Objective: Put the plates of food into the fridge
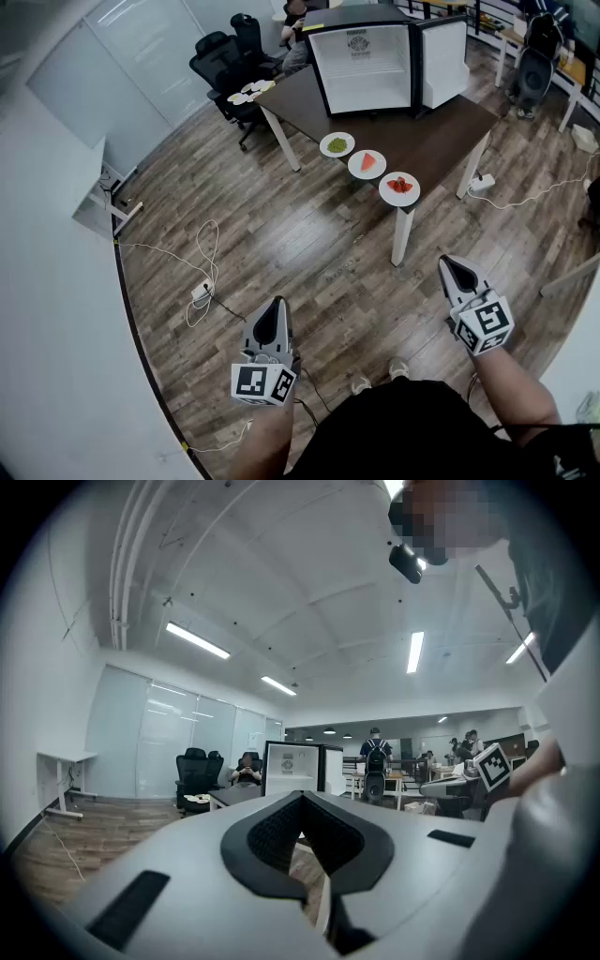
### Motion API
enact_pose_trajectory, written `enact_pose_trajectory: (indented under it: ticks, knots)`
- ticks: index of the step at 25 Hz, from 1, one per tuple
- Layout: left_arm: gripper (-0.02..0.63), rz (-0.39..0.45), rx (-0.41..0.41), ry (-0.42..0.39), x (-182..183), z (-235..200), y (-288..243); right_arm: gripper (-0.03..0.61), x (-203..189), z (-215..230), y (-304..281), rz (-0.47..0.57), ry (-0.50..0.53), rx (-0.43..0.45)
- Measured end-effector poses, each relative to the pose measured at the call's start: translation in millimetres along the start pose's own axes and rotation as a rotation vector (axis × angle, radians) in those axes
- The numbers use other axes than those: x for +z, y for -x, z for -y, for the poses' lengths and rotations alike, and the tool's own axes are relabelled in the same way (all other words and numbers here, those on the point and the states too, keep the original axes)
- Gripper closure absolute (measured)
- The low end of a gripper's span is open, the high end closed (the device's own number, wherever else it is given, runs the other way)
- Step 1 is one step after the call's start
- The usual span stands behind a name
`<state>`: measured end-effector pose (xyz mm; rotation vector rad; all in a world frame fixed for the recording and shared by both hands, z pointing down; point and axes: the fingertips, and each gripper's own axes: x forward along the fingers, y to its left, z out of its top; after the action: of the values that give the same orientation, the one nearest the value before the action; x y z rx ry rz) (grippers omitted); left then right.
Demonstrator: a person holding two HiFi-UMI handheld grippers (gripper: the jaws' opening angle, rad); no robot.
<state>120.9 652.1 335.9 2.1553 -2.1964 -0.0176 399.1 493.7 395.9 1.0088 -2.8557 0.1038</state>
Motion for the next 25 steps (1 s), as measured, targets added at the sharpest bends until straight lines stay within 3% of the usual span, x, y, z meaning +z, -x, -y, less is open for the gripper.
enact_pose_trajectory:
  ticks: [12,17,25]
  knots:
    - [0.609,0.012,0.019,-0.018,10,25,-25,0.574,-26,20,-13,-0.073,-0.005,0.018]
    - [0.609,0.023,0.019,-0.047,22,41,-35,0.574,-25,28,-16,-0.049,-0.008,0.034]
    - [0.609,-0.010,0.001,-0.057,9,34,-51,0.574,-41,37,-29,-0.053,-0.046,0.054]
